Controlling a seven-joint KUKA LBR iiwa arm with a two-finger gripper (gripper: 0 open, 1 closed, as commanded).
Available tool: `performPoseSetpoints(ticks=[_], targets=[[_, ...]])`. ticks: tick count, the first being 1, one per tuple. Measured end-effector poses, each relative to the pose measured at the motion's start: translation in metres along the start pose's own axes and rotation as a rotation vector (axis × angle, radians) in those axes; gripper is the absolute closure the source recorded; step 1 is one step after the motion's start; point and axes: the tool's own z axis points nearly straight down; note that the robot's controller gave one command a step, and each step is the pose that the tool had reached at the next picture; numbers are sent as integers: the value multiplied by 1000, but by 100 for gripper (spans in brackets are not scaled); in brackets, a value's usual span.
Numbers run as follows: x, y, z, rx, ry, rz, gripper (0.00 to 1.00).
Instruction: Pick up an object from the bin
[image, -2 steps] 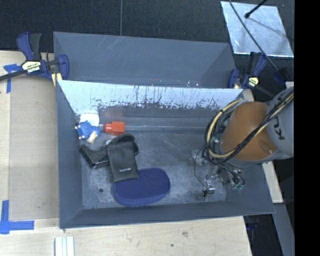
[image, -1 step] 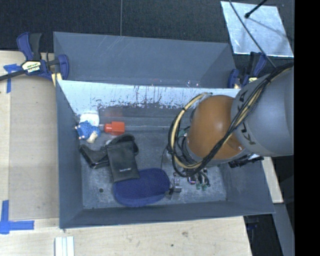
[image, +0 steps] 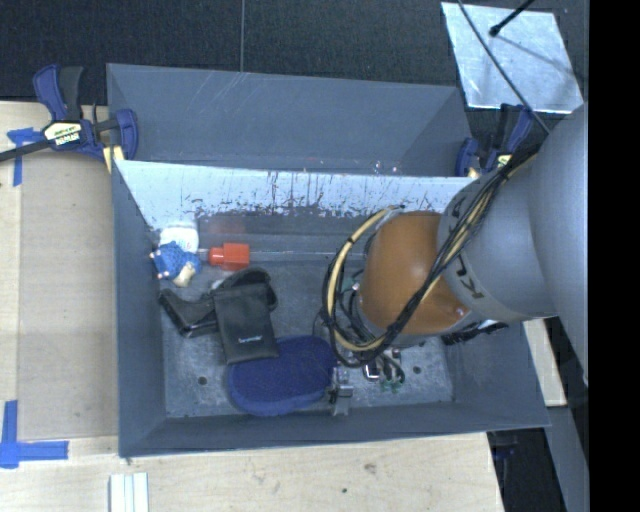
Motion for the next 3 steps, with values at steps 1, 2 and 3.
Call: performPoseSetpoints(ticks=[1, 2, 3], targets=[[-3, -1, -5, 1, -9, 0, 100], [-13, -4, -89, -1, -15, -7, 100], [-21, -4, -164, -1, -15, -42, 100]])
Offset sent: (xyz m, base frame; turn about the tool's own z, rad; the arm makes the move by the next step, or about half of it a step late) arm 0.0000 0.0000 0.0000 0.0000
